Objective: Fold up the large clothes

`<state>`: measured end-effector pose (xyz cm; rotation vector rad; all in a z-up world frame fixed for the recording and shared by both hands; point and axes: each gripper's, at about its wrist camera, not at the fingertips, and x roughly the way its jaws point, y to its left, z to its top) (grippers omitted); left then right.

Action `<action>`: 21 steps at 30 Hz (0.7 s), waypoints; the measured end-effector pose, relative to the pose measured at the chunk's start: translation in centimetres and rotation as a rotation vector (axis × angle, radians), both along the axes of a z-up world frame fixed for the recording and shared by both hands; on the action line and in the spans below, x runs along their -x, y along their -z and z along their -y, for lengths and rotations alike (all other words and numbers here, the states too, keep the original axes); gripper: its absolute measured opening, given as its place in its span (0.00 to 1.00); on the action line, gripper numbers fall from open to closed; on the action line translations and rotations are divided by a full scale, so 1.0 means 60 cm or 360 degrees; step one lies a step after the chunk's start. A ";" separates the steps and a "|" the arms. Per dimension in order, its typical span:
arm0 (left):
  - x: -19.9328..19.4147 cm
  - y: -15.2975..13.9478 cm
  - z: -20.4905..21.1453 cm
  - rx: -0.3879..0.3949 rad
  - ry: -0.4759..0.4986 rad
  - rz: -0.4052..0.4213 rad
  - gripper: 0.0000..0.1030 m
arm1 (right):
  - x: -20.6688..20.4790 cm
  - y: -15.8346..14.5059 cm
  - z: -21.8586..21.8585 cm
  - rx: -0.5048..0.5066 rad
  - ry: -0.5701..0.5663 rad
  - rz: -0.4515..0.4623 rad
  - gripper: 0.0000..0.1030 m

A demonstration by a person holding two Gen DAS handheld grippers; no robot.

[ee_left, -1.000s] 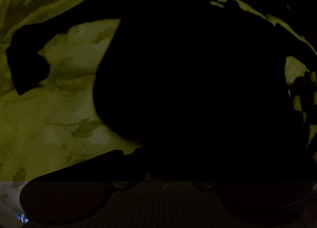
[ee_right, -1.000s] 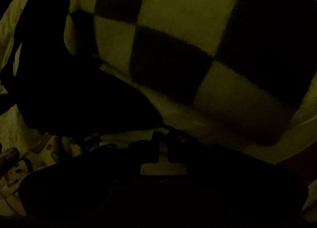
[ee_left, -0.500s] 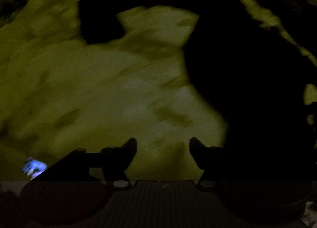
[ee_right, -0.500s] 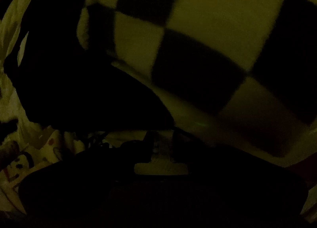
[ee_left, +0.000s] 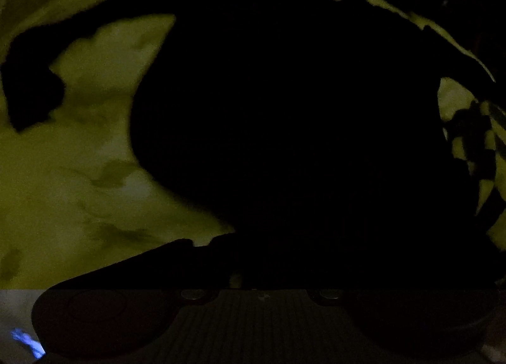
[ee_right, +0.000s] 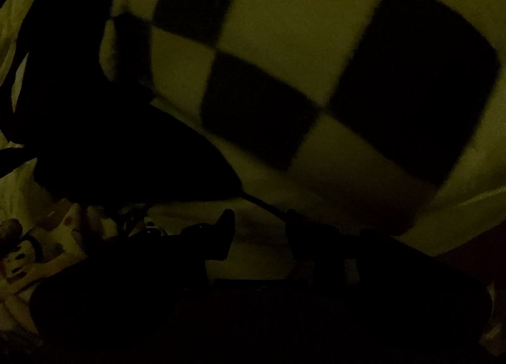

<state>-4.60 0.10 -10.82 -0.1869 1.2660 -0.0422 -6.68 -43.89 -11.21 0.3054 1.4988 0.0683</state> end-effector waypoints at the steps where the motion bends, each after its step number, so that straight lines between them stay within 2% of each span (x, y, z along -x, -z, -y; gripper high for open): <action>1: 0.009 -0.018 -0.004 -0.0051 -0.0020 0.0021 0.43 | 0.001 -0.002 -0.007 0.0011 -0.0027 0.0007 0.41; 2: 0.021 -0.039 -0.013 -0.0081 -0.0063 0.0052 0.38 | 0.000 -0.006 -0.013 0.0023 -0.0065 0.0016 0.42; 5: 0.063 -0.093 -0.051 -0.0151 -0.0206 0.0105 0.38 | -0.001 -0.018 -0.038 0.0038 -0.0216 0.0056 0.43; 7: 0.096 -0.116 -0.082 -0.0227 -0.0245 0.0116 0.38 | -0.001 -0.022 -0.052 0.0058 -0.0305 0.0073 0.46; 10: 0.130 -0.092 -0.126 -0.0246 -0.0362 -0.0006 0.39 | -0.006 -0.013 -0.067 0.0048 -0.0351 0.0052 0.48; 12: 0.130 -0.066 -0.148 -0.0153 -0.0444 -0.0083 0.42 | -0.015 -0.010 -0.072 0.0035 -0.0369 0.0048 0.48; 13: 0.124 -0.058 -0.155 -0.0087 -0.0487 -0.0076 0.46 | -0.022 -0.009 -0.074 0.0037 -0.0384 0.0051 0.49; 14: 0.120 -0.057 -0.156 -0.0024 -0.0513 -0.0039 0.59 | -0.024 -0.010 -0.075 0.0044 -0.0402 0.0056 0.52; 16: 0.104 -0.054 -0.154 0.0101 -0.0522 0.0039 1.00 | -0.017 -0.001 -0.080 0.0064 -0.0440 0.0071 0.55; 19: 0.058 -0.041 -0.117 0.0268 -0.0439 0.0095 1.00 | -0.010 -0.001 -0.081 0.0079 -0.0430 0.0066 0.56; 21: 0.023 -0.019 -0.078 0.0279 -0.0277 0.0038 1.00 | -0.006 0.004 -0.071 0.0081 -0.0380 0.0049 0.56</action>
